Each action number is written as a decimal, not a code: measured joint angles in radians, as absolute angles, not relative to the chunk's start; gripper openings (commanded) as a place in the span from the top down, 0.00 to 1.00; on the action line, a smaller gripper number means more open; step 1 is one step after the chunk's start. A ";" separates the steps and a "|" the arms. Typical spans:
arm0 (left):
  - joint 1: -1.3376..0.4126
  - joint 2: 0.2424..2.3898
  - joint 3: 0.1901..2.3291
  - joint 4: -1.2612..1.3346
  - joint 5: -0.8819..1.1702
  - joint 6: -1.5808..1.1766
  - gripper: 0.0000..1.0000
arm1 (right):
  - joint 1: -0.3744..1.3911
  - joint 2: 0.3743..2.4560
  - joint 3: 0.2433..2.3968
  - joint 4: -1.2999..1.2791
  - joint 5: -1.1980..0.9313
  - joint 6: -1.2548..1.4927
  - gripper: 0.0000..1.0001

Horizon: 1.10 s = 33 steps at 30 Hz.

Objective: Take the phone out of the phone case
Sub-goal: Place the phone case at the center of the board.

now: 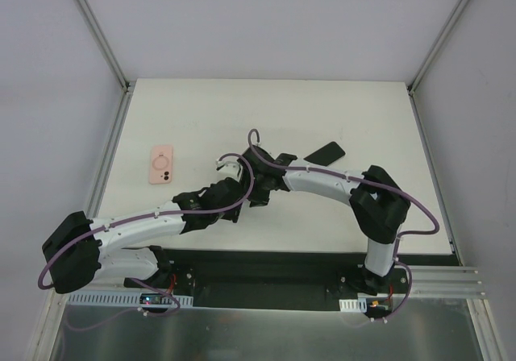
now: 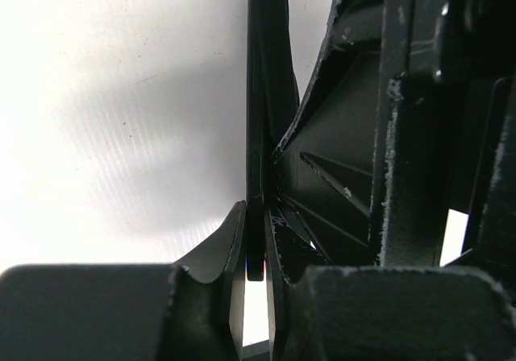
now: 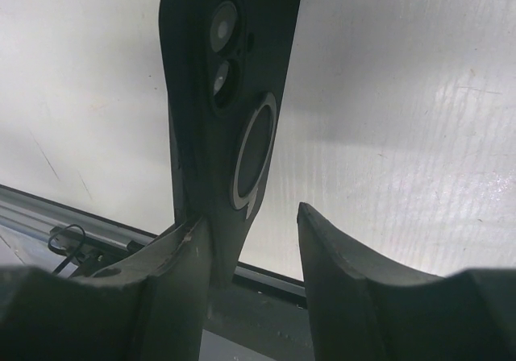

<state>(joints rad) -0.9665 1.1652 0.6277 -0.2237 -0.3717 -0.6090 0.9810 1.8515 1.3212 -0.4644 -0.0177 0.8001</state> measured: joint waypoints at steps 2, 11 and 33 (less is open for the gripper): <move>-0.966 1.164 0.628 -0.225 -0.372 -0.611 1.00 | 0.982 1.860 1.329 -0.471 -0.018 0.801 0.53; -0.960 1.129 0.600 -0.227 -0.370 -0.638 1.00 | 0.986 1.888 1.328 -0.429 -0.048 0.828 0.60; -0.971 1.100 0.617 -0.290 -0.385 -0.675 1.00 | 1.022 1.936 1.316 -0.543 0.200 0.878 0.77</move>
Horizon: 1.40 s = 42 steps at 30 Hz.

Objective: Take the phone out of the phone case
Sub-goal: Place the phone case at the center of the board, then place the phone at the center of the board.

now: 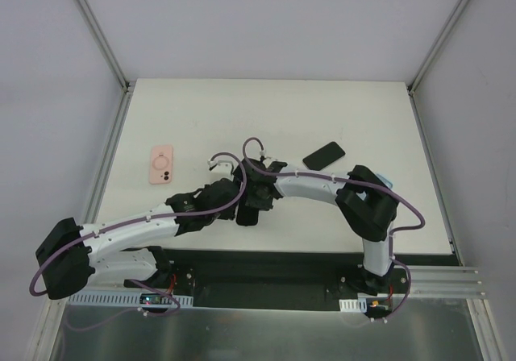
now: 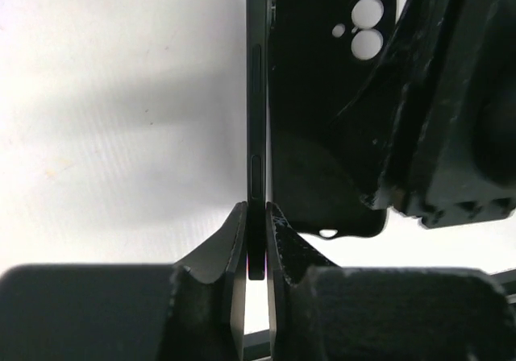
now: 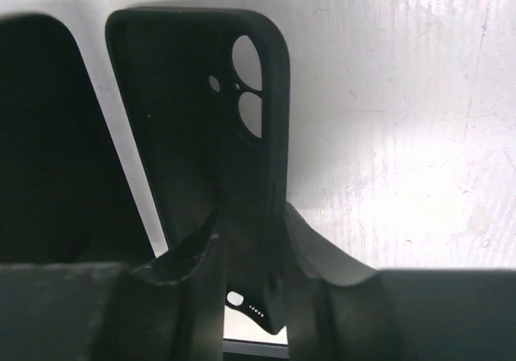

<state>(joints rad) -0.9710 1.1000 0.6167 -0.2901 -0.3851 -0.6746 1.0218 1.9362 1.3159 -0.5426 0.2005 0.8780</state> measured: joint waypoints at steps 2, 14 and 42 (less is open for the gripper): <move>-0.970 1.099 0.625 -0.270 -0.392 -0.677 1.00 | 1.029 1.931 1.307 -0.545 0.213 0.886 0.98; -0.982 1.094 0.649 -0.215 -0.405 -0.628 1.00 | 1.036 1.827 1.206 -0.503 0.260 0.915 0.99; -0.961 1.831 1.287 -0.225 -0.556 -0.376 1.00 | 0.484 1.193 0.760 -0.817 0.410 0.662 0.08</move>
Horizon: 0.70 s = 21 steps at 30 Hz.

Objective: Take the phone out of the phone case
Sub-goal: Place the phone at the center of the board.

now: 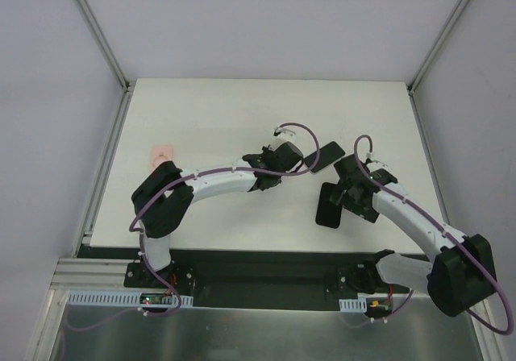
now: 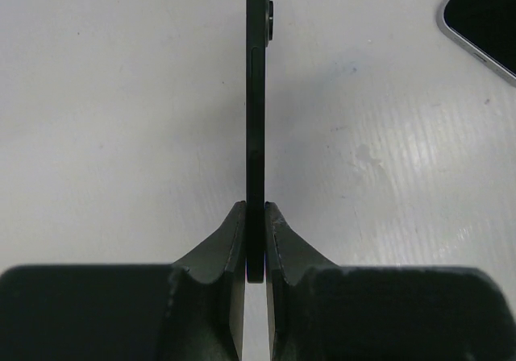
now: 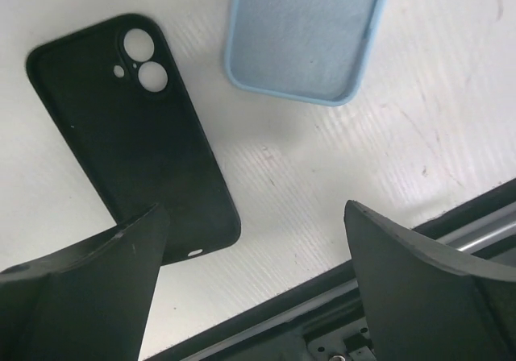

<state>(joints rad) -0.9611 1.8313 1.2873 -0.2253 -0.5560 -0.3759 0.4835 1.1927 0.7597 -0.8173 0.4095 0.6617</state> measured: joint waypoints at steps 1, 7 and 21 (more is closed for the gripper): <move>-0.962 1.856 1.306 -0.233 -0.570 -0.360 1.00 | 0.474 1.163 0.765 -0.831 0.415 0.654 0.08; -0.974 1.988 1.424 -0.276 -0.641 -0.271 0.72 | 0.402 1.006 0.782 -0.905 0.433 0.616 0.08; -0.987 2.025 1.483 -0.313 -0.564 -0.283 0.23 | 0.328 0.818 0.814 -1.064 0.442 0.563 0.08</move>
